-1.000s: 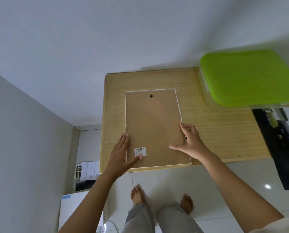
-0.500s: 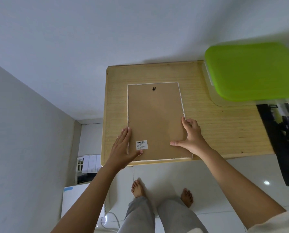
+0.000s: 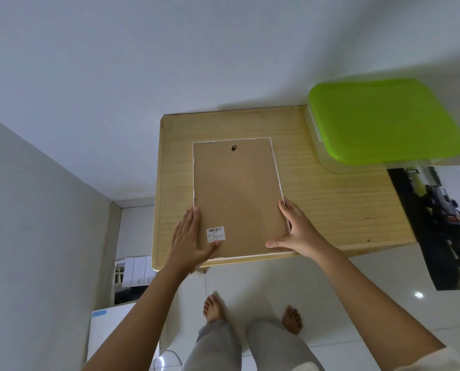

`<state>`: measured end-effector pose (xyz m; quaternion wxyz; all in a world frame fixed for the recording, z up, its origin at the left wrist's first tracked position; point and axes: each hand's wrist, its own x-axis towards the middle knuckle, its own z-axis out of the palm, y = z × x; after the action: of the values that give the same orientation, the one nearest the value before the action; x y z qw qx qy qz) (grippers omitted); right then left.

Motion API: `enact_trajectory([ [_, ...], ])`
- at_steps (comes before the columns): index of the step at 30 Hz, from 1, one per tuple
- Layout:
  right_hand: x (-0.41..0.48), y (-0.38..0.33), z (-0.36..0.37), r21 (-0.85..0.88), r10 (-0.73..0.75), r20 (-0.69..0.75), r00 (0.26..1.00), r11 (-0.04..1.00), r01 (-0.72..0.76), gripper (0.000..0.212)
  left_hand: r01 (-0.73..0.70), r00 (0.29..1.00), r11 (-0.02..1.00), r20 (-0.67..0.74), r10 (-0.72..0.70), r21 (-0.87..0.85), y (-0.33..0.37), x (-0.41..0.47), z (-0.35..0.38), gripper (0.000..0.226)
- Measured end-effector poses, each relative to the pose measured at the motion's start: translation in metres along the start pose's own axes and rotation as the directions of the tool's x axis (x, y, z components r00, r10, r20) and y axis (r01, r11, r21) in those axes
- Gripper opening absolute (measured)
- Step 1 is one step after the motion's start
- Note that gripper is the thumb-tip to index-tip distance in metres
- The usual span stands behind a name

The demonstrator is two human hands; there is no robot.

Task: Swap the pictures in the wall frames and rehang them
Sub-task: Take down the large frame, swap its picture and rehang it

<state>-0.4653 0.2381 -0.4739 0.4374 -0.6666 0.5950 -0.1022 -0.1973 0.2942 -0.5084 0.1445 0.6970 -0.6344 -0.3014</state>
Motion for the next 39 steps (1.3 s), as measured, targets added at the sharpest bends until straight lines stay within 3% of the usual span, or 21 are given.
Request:
enact_trajectory([
  [7, 0.002, -0.004, 0.005, -0.059, -0.013, -0.026, 1.000, 0.998, 0.012, 0.112, 0.002, 1.000, 0.999, 0.025, -0.003, 0.043, 0.000, -0.001, -0.005, 0.113],
  [15, -0.003, 0.005, 0.005, 0.068, 0.012, 0.042, 0.999, 0.998, -0.015, 0.121, 0.165, 0.986, 0.979, -0.052, -0.159, 0.124, 0.030, 0.003, 0.008, 0.145],
  [22, 0.005, 0.007, 0.014, -0.010, -0.007, -0.110, 0.994, 1.000, 0.006, 0.113, 0.160, 0.985, 0.978, -0.088, -0.149, 0.136, 0.029, 0.003, 0.010, 0.138],
  [28, -0.003, 0.011, 0.007, 0.056, -0.021, -0.056, 0.998, 0.998, 0.024, 0.110, 0.193, 0.981, 0.976, -0.044, -0.189, 0.097, 0.036, 0.003, 0.008, 0.133],
  [33, -0.021, 0.017, 0.004, 0.093, -0.040, -0.035, 0.999, 0.995, 0.043, 0.103, 0.239, 0.965, 0.969, -0.127, -0.230, 0.065, 0.051, -0.009, 0.014, 0.113],
  [39, -0.024, 0.017, 0.003, 0.134, -0.041, -0.038, 0.998, 0.990, 0.046, 0.093, 0.256, 0.963, 0.965, -0.103, -0.249, 0.058, 0.055, -0.014, 0.020, 0.128],
])
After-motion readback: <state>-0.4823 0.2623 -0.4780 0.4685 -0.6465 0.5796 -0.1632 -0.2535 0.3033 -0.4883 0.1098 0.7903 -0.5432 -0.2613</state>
